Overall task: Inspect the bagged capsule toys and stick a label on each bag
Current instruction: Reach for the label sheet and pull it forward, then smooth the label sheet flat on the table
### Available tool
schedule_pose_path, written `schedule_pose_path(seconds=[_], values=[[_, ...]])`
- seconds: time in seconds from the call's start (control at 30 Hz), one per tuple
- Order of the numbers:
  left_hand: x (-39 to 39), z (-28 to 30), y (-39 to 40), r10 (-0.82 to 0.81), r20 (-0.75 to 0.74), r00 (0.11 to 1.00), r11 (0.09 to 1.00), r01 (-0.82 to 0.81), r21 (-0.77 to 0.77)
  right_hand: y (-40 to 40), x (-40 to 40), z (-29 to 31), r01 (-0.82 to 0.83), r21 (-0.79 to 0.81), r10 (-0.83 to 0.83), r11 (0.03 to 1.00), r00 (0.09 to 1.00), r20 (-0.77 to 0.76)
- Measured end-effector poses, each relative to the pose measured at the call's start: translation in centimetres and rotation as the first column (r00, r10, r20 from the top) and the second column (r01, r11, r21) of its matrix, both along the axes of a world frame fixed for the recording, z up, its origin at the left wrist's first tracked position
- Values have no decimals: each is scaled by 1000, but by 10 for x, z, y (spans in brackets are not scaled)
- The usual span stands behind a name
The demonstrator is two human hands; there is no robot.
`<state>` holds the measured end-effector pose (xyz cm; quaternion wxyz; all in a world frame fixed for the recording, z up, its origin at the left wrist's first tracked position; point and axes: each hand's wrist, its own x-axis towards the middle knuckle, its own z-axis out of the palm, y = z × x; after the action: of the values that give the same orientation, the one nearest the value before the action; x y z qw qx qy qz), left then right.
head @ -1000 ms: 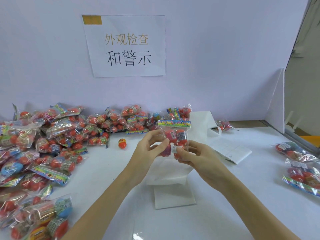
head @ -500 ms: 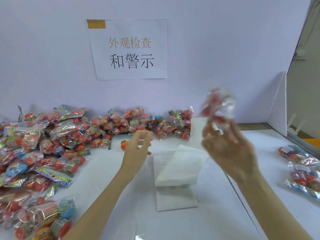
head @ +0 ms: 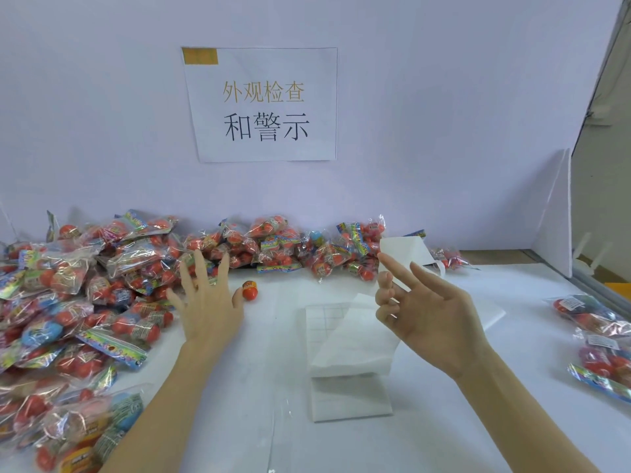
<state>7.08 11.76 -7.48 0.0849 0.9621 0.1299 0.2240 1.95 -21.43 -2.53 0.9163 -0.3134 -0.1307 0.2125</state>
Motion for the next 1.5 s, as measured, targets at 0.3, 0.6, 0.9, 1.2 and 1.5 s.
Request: schedule_pose_path(seconds=[0.3,0.6,0.9,1.2,1.5], values=[[6,2,13,-15,66,998,989,25,-148,2,2,-2,67,-61,-70,996,997,-42],[-1,8,13,62,85,994,997,-66,48,6,2,-7,52,-145,-57,988,998,-32],[0,9,6,89,25,996,992,-91,83,8,2,-7,59,-180,-66,982,997,-35],[4,15,5,-149,390,909,967,217,-136,9,3,-9,69,-234,-80,970,996,-40],[-17,43,-60,-378,602,704,424,709,-563,14,0,-7,153,-379,-145,913,988,50]])
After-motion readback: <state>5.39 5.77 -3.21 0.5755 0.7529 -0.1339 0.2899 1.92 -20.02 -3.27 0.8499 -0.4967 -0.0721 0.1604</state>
